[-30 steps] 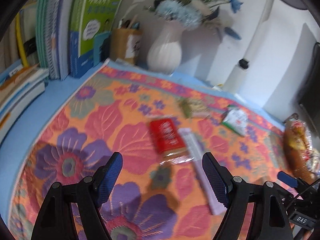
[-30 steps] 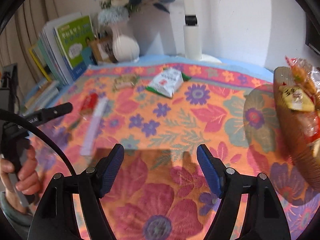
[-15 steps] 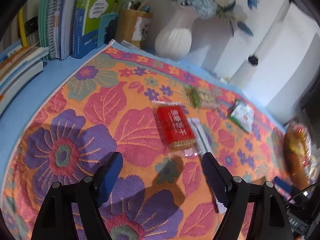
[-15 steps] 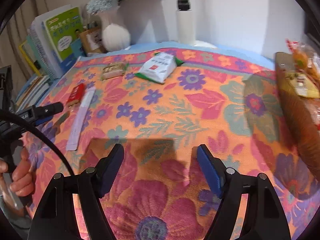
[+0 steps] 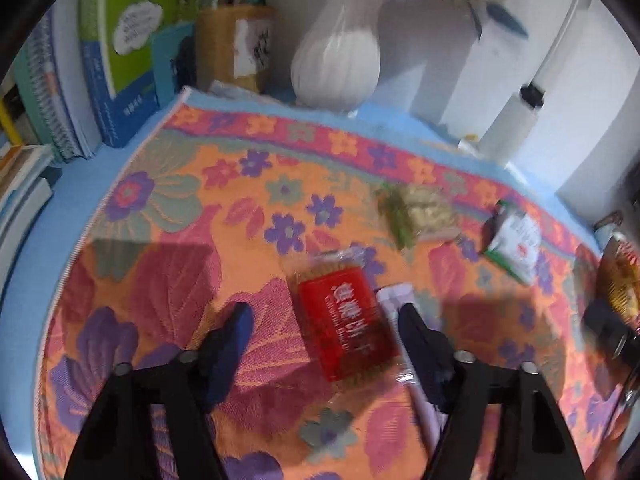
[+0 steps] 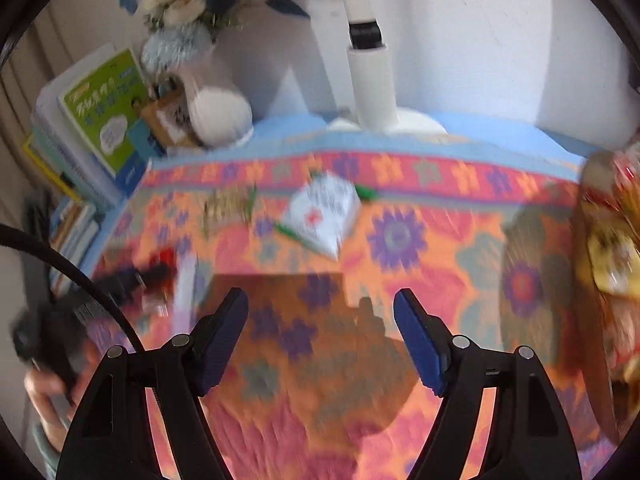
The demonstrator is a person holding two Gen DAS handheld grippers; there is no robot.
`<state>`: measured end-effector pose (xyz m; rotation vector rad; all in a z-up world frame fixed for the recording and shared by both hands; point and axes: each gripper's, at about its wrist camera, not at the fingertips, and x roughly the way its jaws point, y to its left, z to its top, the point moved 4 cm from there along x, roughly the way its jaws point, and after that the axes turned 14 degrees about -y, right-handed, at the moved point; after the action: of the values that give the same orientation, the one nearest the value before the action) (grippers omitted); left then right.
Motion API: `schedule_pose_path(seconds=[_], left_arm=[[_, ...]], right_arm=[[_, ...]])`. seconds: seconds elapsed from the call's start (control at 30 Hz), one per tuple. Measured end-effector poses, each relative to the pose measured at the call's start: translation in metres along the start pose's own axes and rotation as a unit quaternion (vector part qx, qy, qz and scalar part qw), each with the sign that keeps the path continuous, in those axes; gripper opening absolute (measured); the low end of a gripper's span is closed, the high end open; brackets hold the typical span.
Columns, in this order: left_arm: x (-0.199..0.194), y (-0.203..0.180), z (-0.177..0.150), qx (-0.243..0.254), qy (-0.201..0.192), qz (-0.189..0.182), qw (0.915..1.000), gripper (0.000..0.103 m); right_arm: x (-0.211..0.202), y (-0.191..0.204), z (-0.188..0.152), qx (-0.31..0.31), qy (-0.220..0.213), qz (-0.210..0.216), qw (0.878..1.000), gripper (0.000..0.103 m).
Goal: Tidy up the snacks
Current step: 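Grasp the red caramel biscuit pack with the left tool while the right tool grasps the white snack pack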
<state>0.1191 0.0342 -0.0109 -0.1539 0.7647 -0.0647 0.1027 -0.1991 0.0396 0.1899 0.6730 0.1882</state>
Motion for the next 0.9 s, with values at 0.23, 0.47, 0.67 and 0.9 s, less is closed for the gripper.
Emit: schedule_pose_path(seconds=[0.23, 0.47, 0.67, 0.9], left_arm=[[-0.01, 0.018, -0.003, -0.011, -0.018, -0.032, 0.9993, 0.039], [-0.012, 0.032, -0.004, -0.061, -0.023, -0.057, 0.9962, 0.039], [-0.014, 0.027, -0.004, -0.045, -0.028, -0.046, 0.9975, 0.039], [-0.013, 0.026, -0.004, -0.039, -0.032, -0.044, 0.9978, 0.039]], right_arm=[[0.057, -0.006, 0.017, 0.051, 0.007, -0.024, 0.998, 0.074], [0.093, -0.004, 0.018, 0.027, 0.014, -0.081, 0.996, 0.074], [0.102, 0.007, 0.017, 0.009, -0.011, -0.112, 0.994, 0.074], [0.092, 0.017, 0.009, -0.037, -0.016, -0.123, 0.992, 0.05]])
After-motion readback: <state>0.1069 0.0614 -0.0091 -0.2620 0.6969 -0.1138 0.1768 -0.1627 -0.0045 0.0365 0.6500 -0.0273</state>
